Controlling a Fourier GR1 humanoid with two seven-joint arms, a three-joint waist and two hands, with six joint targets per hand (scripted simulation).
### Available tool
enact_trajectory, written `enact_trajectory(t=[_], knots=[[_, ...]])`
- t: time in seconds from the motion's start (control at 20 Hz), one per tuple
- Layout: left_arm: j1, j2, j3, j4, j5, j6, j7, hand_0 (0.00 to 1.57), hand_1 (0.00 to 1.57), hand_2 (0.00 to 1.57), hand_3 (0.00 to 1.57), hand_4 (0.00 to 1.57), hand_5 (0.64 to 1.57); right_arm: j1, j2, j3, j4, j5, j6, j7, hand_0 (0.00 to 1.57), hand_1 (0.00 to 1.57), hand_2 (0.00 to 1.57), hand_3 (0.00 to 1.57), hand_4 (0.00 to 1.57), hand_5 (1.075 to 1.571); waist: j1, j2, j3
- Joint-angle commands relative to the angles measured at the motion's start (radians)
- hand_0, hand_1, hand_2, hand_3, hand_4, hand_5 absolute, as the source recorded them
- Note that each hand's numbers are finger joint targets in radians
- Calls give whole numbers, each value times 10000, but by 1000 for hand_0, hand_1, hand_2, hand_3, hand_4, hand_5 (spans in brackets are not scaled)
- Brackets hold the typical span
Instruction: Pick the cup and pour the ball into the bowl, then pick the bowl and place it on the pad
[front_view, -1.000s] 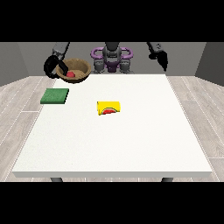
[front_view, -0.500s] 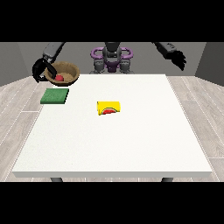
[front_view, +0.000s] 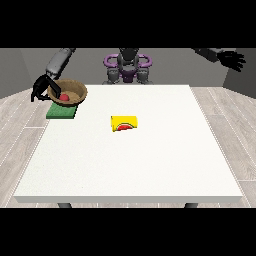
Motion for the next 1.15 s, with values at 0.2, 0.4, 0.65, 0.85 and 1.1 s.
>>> enact_trajectory(t=[0.2,0.4,0.65,0.85,1.1], knots=[[-48,768,531,362,331,-716,-775,0,0,0,0,1186,1557,-410,-1288,-894,738,-139,-571,-228,1549,1549,1571,1036,0,1560,281,1017,3],[-209,954,524,456,436,-659,-324,0,0,0,0,1174,1548,-592,-939,-818,1324,-354,-8,-106,614,614,681,1057,0,1520,126,821,4],[91,346,22,93,60,-311,-402,0,0,0,0,1178,1550,-1020,-913,-552,1418,-291,311,471,0,0,184,118,0,1392,245,177,4],[-265,-1329,-1423,-1492,-263,699,1133,0,0,0,0,902,1559,-1138,-828,-34,1674,220,216,1000,0,0,0,0,0,1359,37,-1195,19],[279,-1486,-1768,-705,-640,1052,2322,0,0,0,0,902,1559,-1704,203,458,678,-34,1004,1739,0,0,0,0,476,1434,-576,-3558,-18]])
